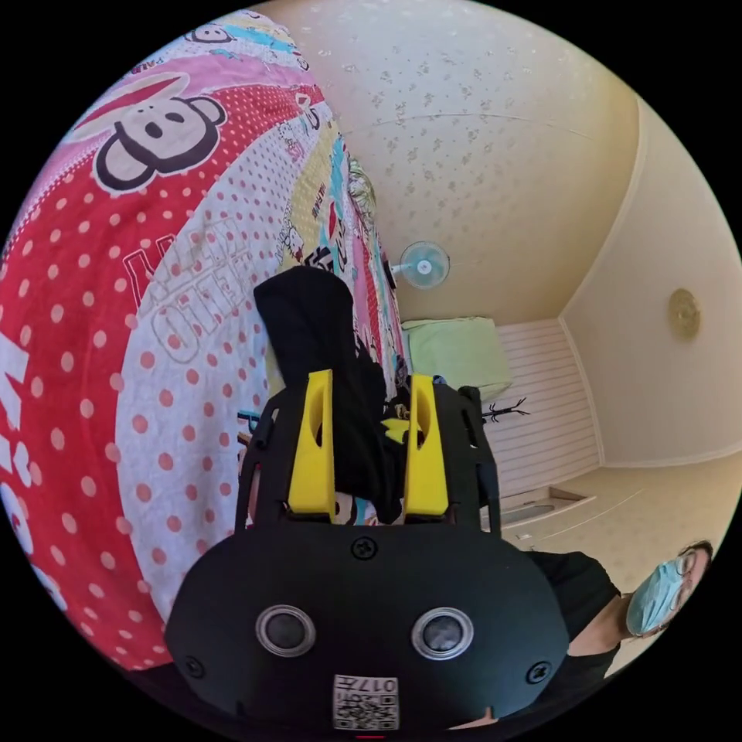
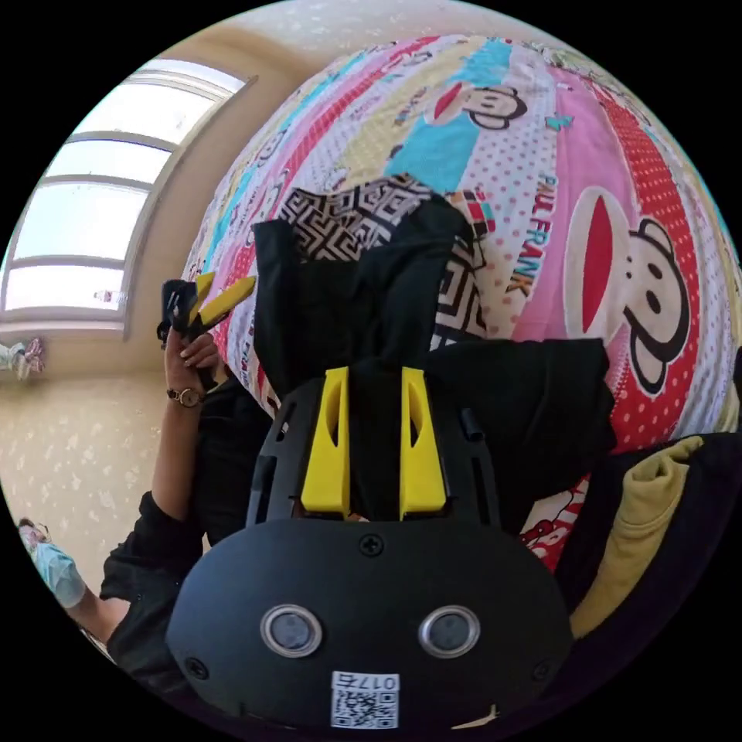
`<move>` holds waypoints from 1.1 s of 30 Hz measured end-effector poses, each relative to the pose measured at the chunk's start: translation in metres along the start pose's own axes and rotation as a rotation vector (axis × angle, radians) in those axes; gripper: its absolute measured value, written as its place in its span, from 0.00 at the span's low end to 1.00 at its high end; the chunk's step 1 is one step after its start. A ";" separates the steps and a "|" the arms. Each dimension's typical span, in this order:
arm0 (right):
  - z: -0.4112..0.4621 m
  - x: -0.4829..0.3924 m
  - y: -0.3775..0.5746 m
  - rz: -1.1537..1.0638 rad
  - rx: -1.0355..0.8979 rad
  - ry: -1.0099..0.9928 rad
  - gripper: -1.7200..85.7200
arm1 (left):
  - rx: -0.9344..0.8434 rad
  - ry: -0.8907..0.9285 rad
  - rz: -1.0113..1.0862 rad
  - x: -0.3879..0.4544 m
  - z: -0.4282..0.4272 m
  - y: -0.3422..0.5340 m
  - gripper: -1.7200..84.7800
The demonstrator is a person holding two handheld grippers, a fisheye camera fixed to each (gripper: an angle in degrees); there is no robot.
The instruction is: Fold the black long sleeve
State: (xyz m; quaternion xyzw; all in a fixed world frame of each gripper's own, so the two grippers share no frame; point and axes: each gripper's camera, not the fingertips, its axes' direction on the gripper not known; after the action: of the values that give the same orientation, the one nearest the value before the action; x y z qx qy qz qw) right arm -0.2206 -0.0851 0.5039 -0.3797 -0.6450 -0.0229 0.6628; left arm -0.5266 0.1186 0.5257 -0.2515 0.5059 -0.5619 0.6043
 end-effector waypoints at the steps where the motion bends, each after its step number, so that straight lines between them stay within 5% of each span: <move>1: 0.007 -0.002 0.013 -0.012 0.045 -0.042 0.09 | 0.036 0.014 -0.006 -0.002 -0.002 0.003 0.17; 3: 0.004 -0.011 0.041 -0.069 0.068 -0.077 0.08 | 0.082 0.023 -0.015 -0.006 -0.008 0.006 0.17; 8: 0.025 -0.032 0.083 -0.169 -0.290 -0.099 0.06 | 0.126 -0.045 -0.027 -0.009 -0.006 0.006 0.17; 14: -0.009 -0.063 0.089 -0.247 -0.322 -0.045 0.05 | -0.168 -0.030 -0.138 -0.037 0.078 0.006 0.15; 23: -0.101 -0.108 0.014 -0.266 -0.074 0.185 0.08 | -0.230 0.157 -0.250 -0.031 0.079 0.047 0.08; 28: -0.088 -0.102 -0.024 -0.292 0.016 0.219 0.17 | -0.300 -0.366 -0.159 0.028 0.030 0.079 0.08; 30: -0.071 -0.095 -0.034 -0.293 0.013 0.182 0.17 | -0.324 -0.392 -0.191 0.022 0.031 0.091 0.08; 33: -0.037 -0.084 -0.043 -0.275 -0.084 0.035 0.18 | -0.333 -0.202 -0.276 -0.006 0.044 0.114 0.08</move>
State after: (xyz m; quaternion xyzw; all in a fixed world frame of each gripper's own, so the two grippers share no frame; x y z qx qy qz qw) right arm -0.2259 -0.1739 0.4558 -0.3146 -0.6777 -0.1470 0.6482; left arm -0.4377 0.1402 0.4443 -0.4693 0.4893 -0.5201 0.5195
